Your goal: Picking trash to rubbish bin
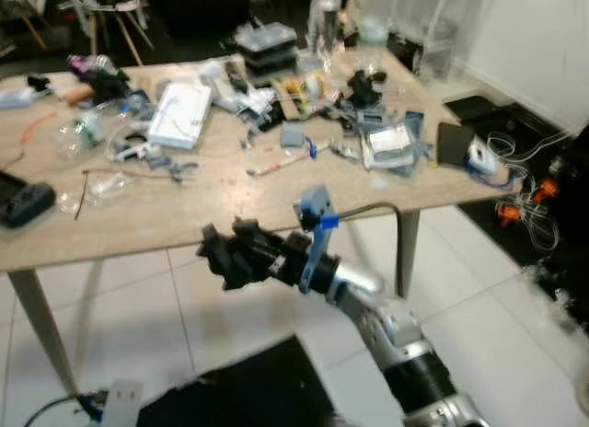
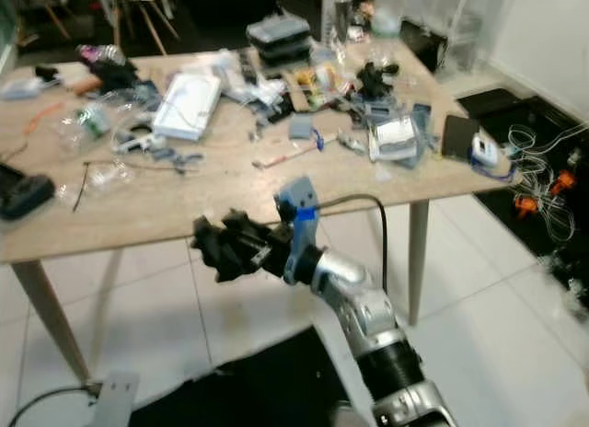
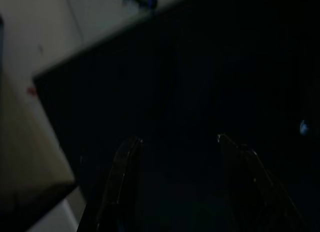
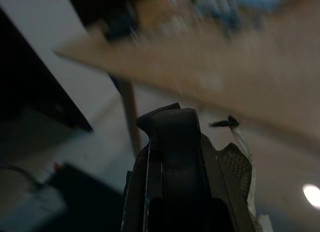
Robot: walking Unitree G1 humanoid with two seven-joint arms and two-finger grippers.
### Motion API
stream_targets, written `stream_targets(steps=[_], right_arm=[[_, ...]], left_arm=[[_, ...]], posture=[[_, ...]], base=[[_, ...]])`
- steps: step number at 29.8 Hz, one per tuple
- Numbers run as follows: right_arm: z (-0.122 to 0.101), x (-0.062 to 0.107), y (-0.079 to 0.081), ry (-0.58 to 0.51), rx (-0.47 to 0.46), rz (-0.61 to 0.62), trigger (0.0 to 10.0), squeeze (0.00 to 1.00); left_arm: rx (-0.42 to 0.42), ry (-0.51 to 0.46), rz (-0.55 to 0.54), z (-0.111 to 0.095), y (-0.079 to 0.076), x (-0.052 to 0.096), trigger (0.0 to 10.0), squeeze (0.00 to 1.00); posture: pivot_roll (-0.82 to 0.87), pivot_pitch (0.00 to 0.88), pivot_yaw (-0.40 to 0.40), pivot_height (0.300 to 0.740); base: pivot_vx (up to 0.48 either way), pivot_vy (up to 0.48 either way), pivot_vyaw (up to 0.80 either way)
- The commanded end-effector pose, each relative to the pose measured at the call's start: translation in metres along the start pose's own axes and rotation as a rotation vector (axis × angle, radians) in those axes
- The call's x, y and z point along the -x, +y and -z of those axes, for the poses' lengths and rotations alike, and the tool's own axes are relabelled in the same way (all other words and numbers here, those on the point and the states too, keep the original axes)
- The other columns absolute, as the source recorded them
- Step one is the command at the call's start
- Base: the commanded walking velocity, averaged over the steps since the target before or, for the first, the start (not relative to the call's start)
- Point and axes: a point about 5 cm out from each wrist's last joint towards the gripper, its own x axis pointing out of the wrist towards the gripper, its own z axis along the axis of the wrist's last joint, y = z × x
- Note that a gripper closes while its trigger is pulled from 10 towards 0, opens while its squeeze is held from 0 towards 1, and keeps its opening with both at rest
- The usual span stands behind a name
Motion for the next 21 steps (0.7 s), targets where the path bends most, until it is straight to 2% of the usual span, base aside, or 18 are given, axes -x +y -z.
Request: stream_targets(steps=[1, 2, 3, 5, 6, 10, 11, 12, 13, 14, 15, 16, 17, 18, 19, 20, 21], right_arm=[[0.025, 0.023, -0.025, 0.097, -0.009, 0.135, 10.0, 0.00], [0.032, 0.032, -0.033, 0.120, -0.018, 0.179, 10.0, 0.00], [0.032, 0.032, -0.033, 0.120, -0.018, 0.179, 10.0, 0.00], [0.043, 0.049, -0.047, 0.158, -0.035, 0.270, 10.0, 0.00], [0.043, 0.049, -0.047, 0.158, -0.035, 0.270, 10.0, 0.00], [0.080, 0.100, -0.080, 0.284, -0.101, 0.563, 10.0, 0.00], [0.080, 0.100, -0.080, 0.284, -0.101, 0.563, 10.0, 0.00], [0.092, 0.115, -0.084, 0.308, -0.146, 0.642, 10.0, 0.00], [0.092, 0.115, -0.084, 0.308, -0.146, 0.642, 10.0, 0.00], [0.109, 0.133, -0.085, 0.356, -0.195, 0.729, 10.0, 0.00], [0.109, 0.133, -0.085, 0.356, -0.195, 0.729, 10.0, 0.00], [0.121, 0.146, -0.084, 0.396, -0.227, 0.784, 10.0, 0.00], [0.144, 0.164, -0.075, 0.472, -0.280, 0.851, 10.0, 0.00], [0.144, 0.164, -0.075, 0.472, -0.280, 0.851, 10.0, 0.00], [0.158, 0.175, -0.067, 0.525, -0.312, 0.890, 10.0, 0.00], [0.181, 0.190, -0.050, 0.598, -0.374, 0.925, 10.0, 0.00], [0.181, 0.190, -0.050, 0.598, -0.374, 0.925, 10.0, 0.00]], left_arm=[[-0.024, 0.026, -0.001, 0.007, 0.003, 0.000, 10.0, 0.00], [-0.028, 0.027, -0.001, 0.008, 0.004, 0.000, 10.0, 0.00], [-0.028, 0.027, -0.001, 0.008, 0.004, 0.000, 10.0, 0.00], [-0.034, 0.030, -0.003, 0.009, 0.005, 0.000, 10.0, 0.00], [-0.034, 0.030, -0.003, 0.009, 0.005, 0.000, 10.0, 0.00], [-0.048, 0.033, 0.004, 0.010, 0.005, 0.000, 10.0, 0.00], [-0.048, 0.033, 0.004, 0.010, 0.005, 0.000, 10.0, 0.00], [-0.051, 0.032, 0.009, 0.010, 0.004, 0.000, 10.0, 0.00], [-0.051, 0.032, 0.009, 0.010, 0.004, 0.000, 10.0, 0.00], [-0.052, 0.031, 0.014, 0.010, 0.002, 0.000, 10.0, 0.00], [-0.052, 0.031, 0.014, 0.010, 0.002, 0.000, 10.0, 0.00], [-0.053, 0.029, 0.017, 0.009, 0.001, 0.001, 10.0, 0.00], [-0.053, 0.028, 0.022, 0.009, -0.001, 0.001, 10.0, 0.00], [-0.053, 0.028, 0.022, 0.009, -0.001, 0.001, 10.0, 0.00], [-0.054, 0.027, 0.025, 0.009, -0.002, 0.001, 10.0, 0.00], [-0.057, 0.026, 0.030, 0.009, -0.003, 0.001, 10.0, 0.00], [-0.057, 0.026, 0.030, 0.009, -0.003, 0.001, 10.0, 0.00]], posture=[[-0.01, 0.080, 0.064, 0.740], [-0.01, 0.080, 0.064, 0.740], [-0.01, 0.080, 0.064, 0.740], [-0.01, 0.080, 0.064, 0.740], [-0.01, 0.080, 0.064, 0.740], [-0.01, 0.080, 0.064, 0.740], [-0.01, 0.080, 0.064, 0.740], [-0.02, 0.082, 0.066, 0.740], [-0.02, 0.082, 0.066, 0.740], [-0.02, 0.082, 0.066, 0.740], [-0.02, 0.082, 0.066, 0.740], [-0.02, 0.085, 0.060, 0.740], [-0.02, 0.087, 0.057, 0.740], [-0.02, 0.087, 0.057, 0.740], [-0.02, 0.087, 0.057, 0.740], [-0.02, 0.087, 0.057, 0.740], [-0.02, 0.087, 0.057, 0.740]], base=[[-0.394, 0.000, 0.00], [-0.390, 0.000, 0.00], [-0.390, 0.000, 0.00], [-0.392, 0.000, 0.00], [-0.394, 0.000, 0.00], [-0.394, 0.000, 0.00], [-0.394, 0.000, 0.00], [-0.394, 0.000, 0.00], [-0.394, 0.000, 0.00], [-0.394, 0.000, 0.00], [-0.394, 0.000, 0.00], [-0.394, 0.000, 0.00], [-0.394, 0.000, 0.00], [-0.394, 0.000, 0.00], [-0.394, 0.000, 0.00], [-0.394, 0.000, 0.00], [-0.394, 0.000, 0.00]])
